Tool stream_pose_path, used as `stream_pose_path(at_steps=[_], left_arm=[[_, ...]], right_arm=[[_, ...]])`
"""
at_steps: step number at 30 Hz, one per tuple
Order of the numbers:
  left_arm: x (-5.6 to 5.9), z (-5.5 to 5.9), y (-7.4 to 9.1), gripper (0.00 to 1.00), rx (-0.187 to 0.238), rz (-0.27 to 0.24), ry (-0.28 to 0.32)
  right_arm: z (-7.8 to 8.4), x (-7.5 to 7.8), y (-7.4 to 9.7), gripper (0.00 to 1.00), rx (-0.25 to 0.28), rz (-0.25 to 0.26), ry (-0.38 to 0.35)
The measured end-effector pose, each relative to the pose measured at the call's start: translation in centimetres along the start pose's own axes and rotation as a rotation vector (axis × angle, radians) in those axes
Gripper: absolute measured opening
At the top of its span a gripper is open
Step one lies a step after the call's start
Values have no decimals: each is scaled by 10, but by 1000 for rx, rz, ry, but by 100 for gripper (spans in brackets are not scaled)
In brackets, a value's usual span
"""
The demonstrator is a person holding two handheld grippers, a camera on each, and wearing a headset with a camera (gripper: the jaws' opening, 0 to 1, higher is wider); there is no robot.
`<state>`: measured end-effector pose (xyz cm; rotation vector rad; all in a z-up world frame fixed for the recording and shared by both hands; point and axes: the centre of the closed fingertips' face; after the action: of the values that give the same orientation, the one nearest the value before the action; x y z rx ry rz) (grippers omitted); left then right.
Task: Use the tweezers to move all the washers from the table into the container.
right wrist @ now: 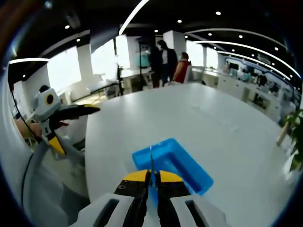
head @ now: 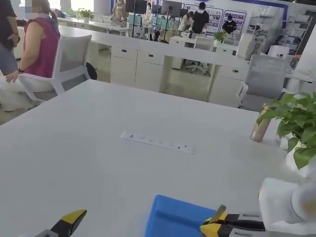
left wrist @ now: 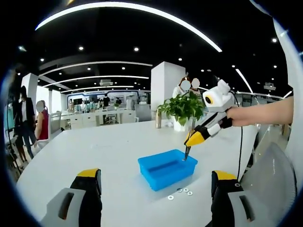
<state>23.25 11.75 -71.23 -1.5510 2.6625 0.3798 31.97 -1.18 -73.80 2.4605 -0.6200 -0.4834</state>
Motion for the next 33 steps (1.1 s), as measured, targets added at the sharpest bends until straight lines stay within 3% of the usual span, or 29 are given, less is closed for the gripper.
stream_pose_path(at_steps=[6,10,14,19,26,33], left_arm=[[-4,1,0,99,9,4,102],[-3,-5,1,99,44,4,109],[-1,-1,-1,99,25,11,110],[-3,-1,0,99,28,6,131],[-4,3,-1,96,9,6,145],[-5,5,-1,96,4,7,157]], right_arm=[[8,33,-8,3,-21,69,-69],[20,51,-17,3,-51,103,-90],[29,61,-23,3,-33,117,-160],[38,68,-29,3,-8,118,-231],[41,65,-34,3,-23,130,-174],[42,64,-36,3,-23,128,-189]])
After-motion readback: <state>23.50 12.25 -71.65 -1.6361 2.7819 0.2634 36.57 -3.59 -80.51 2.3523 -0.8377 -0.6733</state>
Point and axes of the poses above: the centre of the closed fingertips' face, and the gripper's own axes: y roughly backward along the fingers, x roughly to its right, z roughly out of its underside, and after that the axes turned 9 degrees about -y, right-handed
